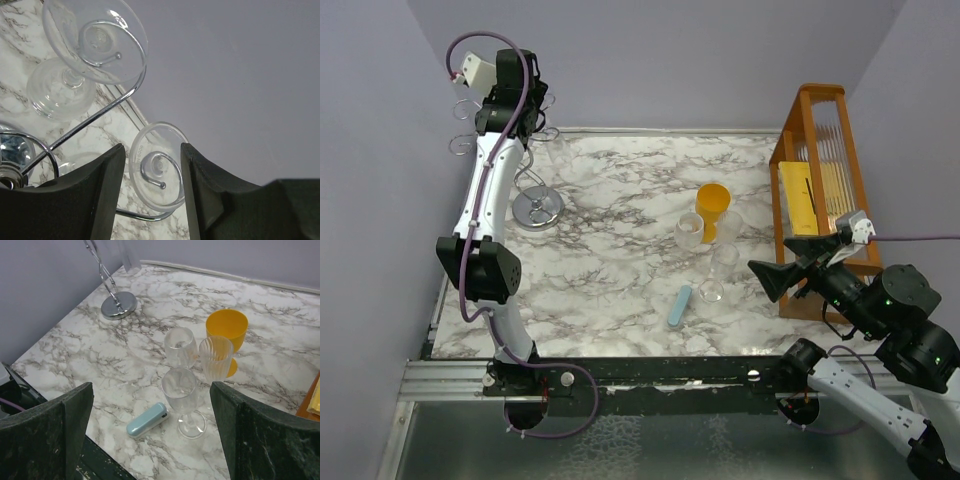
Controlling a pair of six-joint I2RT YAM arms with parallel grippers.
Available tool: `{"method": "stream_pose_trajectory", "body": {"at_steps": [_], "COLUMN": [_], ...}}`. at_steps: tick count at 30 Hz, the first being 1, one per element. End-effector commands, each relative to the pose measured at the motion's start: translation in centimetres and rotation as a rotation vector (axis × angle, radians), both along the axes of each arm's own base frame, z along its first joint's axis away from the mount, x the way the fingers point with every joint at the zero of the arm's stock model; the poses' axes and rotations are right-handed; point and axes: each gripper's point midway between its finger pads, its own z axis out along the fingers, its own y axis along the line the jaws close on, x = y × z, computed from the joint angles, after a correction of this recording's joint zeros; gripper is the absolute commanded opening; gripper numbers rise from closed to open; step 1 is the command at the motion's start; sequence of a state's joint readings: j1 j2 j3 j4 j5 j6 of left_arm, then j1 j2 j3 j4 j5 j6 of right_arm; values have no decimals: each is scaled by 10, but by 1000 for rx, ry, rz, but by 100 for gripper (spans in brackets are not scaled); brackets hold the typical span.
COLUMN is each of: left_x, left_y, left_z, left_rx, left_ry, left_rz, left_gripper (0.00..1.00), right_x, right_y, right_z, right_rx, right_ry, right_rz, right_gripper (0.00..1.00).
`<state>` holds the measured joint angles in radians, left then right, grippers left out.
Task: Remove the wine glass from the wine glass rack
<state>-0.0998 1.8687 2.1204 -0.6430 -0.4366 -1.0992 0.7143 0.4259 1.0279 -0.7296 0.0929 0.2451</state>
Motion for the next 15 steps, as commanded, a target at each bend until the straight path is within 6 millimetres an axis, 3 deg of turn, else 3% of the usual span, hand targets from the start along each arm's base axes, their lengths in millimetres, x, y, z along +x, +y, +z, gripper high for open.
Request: {"method": "stream_pose_trajectory", "body": {"at_steps": [1,15], "left_x": [2,5], "left_y": [1,0], "left_z": [1,6], "left_rx": [-9,-7], "left_ry": [-4,-22], "left_rz": [7,1], "left_gripper": [49,21], "right_x": [3,5], "right_y": [-4,-3], "right_z": [8,10], "right_rx": [20,28], "right_ry": [-39,-45], "right_rz": [-26,-31], "right_gripper": [100,100]}}
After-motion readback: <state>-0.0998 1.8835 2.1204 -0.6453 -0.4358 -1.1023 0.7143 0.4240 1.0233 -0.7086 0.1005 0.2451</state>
